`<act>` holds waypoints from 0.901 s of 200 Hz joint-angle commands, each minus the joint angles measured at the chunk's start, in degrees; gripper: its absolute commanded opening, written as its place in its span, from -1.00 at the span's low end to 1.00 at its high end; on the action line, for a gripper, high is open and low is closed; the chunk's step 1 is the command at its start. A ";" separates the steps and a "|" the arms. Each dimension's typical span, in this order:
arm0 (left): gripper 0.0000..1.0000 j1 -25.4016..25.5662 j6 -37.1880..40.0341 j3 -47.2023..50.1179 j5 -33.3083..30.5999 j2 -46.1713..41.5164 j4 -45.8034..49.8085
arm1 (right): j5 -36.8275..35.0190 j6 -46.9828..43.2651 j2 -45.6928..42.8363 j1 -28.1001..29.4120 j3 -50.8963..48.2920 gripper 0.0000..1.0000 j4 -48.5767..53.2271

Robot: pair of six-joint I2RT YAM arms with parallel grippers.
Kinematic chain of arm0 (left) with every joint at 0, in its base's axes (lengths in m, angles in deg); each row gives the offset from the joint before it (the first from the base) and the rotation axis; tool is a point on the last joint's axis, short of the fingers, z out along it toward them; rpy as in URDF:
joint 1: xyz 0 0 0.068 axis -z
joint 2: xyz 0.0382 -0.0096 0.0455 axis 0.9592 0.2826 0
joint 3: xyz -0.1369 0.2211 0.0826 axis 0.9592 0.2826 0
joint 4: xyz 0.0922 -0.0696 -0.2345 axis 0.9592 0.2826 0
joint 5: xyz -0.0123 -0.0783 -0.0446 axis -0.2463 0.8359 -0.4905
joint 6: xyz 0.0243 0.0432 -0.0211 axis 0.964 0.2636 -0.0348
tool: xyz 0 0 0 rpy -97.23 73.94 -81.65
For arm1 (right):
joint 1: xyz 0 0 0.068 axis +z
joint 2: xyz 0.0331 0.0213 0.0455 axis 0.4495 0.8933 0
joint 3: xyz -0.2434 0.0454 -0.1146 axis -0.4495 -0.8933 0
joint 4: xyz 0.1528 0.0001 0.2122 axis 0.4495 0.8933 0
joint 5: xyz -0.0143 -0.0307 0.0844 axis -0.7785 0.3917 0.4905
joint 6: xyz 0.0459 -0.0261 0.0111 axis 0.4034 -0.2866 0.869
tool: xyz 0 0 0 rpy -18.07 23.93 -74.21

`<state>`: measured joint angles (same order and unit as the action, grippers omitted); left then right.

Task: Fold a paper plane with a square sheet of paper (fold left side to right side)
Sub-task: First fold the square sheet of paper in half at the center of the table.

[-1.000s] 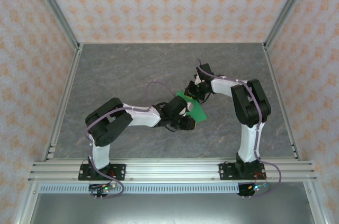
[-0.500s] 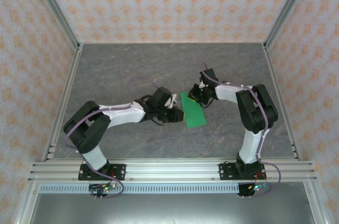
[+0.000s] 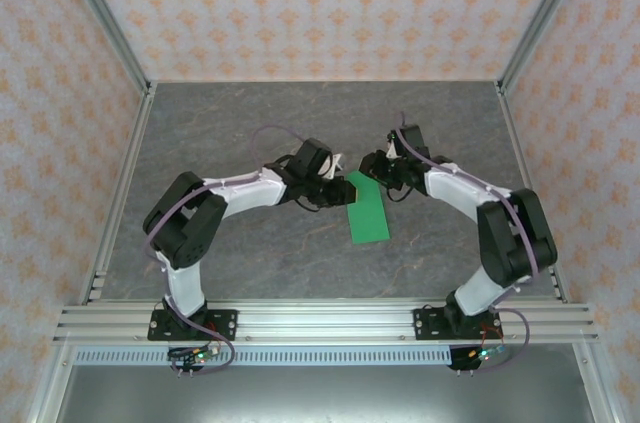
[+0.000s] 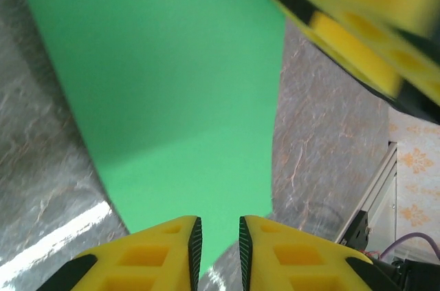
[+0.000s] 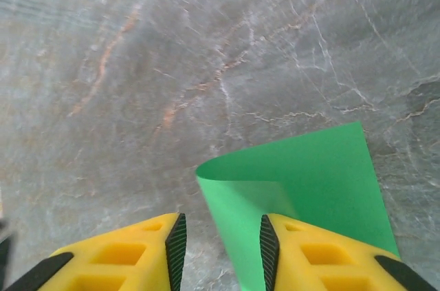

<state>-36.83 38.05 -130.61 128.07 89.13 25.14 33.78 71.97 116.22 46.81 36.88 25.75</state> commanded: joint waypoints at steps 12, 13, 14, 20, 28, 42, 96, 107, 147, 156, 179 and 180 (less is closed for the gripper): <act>-0.53 0.35 1.22 -4.66 1.57 5.16 0.27 | 0.19 -2.37 -4.79 0.13 -2.05 -0.40 8.96; -0.54 0.34 1.18 -4.72 1.57 5.32 0.27 | 0.29 -2.29 -4.89 0.21 -2.20 -0.40 9.09; -0.54 0.34 1.21 -4.79 1.61 5.49 0.27 | 0.38 -2.29 -5.11 0.30 -2.37 -0.41 9.20; -0.54 0.34 1.32 -5.38 1.45 6.34 0.51 | 1.05 -1.91 -6.18 0.54 -3.66 -0.45 9.48; -0.54 0.34 1.54 -6.16 1.15 7.25 0.92 | 1.80 -1.19 -7.70 1.01 -5.53 -0.51 9.43; -0.54 0.34 1.76 -7.33 0.96 8.97 1.43 | 3.09 0.55 -10.16 1.53 -8.51 -0.59 9.07; -0.54 0.34 1.67 -8.66 0.16 11.99 1.94 | 1.18 0.70 -16.02 3.19 -12.55 -0.64 12.58; -0.54 0.34 1.74 -8.48 -0.08 11.95 2.19 | 1.97 1.49 -15.72 3.39 -13.52 -0.65 11.97; -0.54 0.43 2.06 -8.56 -0.37 11.77 2.74 | 4.29 2.73 -9.12 4.77 -14.32 -0.66 10.17; -0.54 0.51 2.14 -8.56 -0.28 11.76 2.82 | 3.66 2.42 -7.56 4.85 -14.09 -0.66 10.73; -0.53 0.60 2.28 -8.75 -0.11 11.47 2.99 | 0.53 1.47 -4.88 4.83 -13.52 -0.66 13.01; -0.53 0.60 2.29 -8.74 -0.11 11.46 2.99 | 0.53 1.47 -4.88 4.83 -13.52 -0.66 13.01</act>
<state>-36.83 39.10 -137.43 128.20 100.96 25.71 37.21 73.96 109.58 51.46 23.15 36.07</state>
